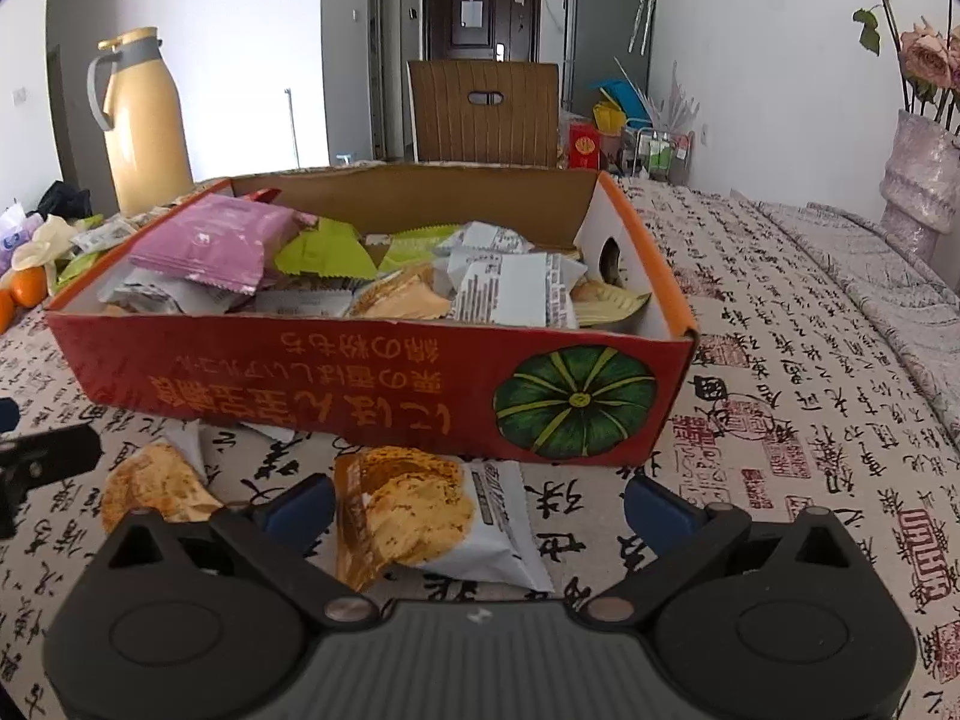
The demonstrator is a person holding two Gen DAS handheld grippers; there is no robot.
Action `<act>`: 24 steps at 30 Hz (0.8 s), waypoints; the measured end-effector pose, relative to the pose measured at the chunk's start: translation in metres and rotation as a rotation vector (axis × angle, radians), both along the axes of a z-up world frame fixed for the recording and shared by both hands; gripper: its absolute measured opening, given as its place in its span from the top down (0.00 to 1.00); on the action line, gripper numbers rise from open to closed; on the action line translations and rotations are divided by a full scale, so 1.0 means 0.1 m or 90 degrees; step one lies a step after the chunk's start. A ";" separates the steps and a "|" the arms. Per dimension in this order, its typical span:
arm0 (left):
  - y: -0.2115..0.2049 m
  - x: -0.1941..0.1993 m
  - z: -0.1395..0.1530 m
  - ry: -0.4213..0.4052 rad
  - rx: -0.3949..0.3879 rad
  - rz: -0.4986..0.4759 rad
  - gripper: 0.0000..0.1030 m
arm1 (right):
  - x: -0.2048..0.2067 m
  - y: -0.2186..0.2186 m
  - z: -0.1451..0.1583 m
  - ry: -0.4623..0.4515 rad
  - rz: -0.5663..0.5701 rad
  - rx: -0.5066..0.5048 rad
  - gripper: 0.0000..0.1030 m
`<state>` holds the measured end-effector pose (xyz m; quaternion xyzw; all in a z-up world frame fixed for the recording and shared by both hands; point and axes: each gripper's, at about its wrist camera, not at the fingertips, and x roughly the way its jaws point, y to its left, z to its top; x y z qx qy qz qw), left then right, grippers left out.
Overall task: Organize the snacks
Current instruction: 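Move both tools from the box back over the remaining biscuit packets, then grasp a biscuit packet with the right tool while the left tool grasps another biscuit packet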
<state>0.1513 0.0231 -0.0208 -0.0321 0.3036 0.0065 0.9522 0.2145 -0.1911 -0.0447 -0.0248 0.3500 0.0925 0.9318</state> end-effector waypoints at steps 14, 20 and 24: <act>0.03 0.03 -0.05 0.011 -0.017 0.001 0.00 | -0.05 0.05 -0.02 -0.005 0.035 0.007 0.49; 0.03 0.04 -0.05 0.017 -0.015 0.001 0.00 | -0.26 -0.01 0.09 -0.045 0.042 0.010 0.53; -0.02 0.05 -0.03 0.026 -0.003 -0.005 0.00 | -0.40 -0.07 0.15 -0.071 0.034 0.004 0.53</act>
